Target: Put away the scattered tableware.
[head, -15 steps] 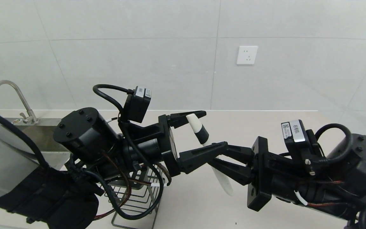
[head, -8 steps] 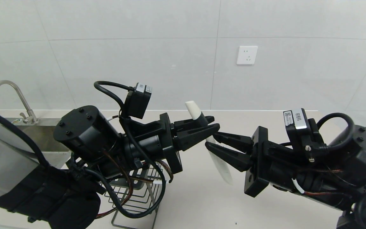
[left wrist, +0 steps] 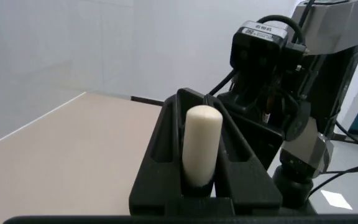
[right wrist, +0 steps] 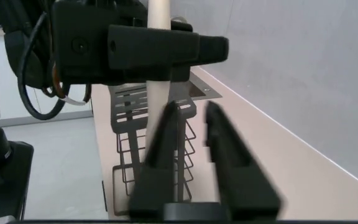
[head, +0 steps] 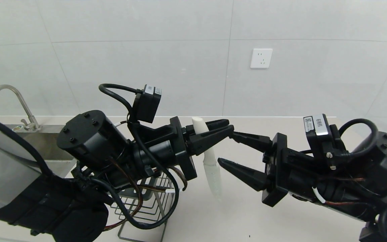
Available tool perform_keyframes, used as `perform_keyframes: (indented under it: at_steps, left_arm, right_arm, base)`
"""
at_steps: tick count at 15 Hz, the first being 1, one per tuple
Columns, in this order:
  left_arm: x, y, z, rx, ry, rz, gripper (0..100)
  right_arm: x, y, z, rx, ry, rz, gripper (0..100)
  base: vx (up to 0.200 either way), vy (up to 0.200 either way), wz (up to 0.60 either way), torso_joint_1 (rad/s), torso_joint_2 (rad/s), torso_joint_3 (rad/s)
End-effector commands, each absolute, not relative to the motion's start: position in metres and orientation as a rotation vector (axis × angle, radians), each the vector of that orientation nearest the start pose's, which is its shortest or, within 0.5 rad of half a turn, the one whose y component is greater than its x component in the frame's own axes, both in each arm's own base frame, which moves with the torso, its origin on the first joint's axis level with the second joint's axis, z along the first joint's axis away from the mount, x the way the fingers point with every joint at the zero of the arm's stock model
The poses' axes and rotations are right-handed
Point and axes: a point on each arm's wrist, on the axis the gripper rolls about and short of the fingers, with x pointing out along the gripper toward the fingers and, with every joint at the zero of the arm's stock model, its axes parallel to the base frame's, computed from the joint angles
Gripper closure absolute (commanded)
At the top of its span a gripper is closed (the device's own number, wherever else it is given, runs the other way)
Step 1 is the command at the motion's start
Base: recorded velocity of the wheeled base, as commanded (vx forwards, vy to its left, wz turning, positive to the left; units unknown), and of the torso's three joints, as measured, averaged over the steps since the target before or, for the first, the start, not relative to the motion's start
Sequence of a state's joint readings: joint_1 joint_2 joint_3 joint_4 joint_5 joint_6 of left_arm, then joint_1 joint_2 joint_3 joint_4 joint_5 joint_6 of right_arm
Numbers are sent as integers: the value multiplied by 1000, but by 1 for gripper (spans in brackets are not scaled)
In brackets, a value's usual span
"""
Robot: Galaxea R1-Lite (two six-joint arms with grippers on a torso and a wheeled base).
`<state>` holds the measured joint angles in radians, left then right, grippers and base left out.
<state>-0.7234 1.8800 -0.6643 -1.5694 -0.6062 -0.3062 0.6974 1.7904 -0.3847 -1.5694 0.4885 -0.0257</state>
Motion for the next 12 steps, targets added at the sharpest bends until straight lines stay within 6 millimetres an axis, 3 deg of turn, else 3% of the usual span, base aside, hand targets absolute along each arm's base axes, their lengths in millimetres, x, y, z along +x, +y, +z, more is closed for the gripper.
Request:
perform_keyframes:
  at_steps: [1,5,8,9,10,12]
  left_arm:
    - [231,-213,183,-279,-184,-1335,100]
    - [231,-212,185,-288,-195,-1297,100]
    - [224,-206,202,-280,-267,-1277,100]
    - [221,-200,210,-281,-296,-1271,100]
    - [218,-194,217,-280,-323,-1262,100]
    - [219,-189,220,-278,-333,-1246,100]
  right_arm:
    - [180,161,159,0,-211,1146,0]
    - [144,120,152,-9,-165,1084,0]
    - [115,78,165,-19,-277,960,0]
    - [102,60,176,-26,-342,874,0]
    - [76,37,185,-42,-421,753,0]
    - [45,20,183,-72,-458,644,0]
  base:
    - [0,0,0,0,0,0]
    - [0,0,0,0,0,0]
    - [0,0,0,0,0,0]
    - [0,0,0,0,0,0]
    - [0,0,0,0,0,0]
    - [0,0,0,0,0,0]
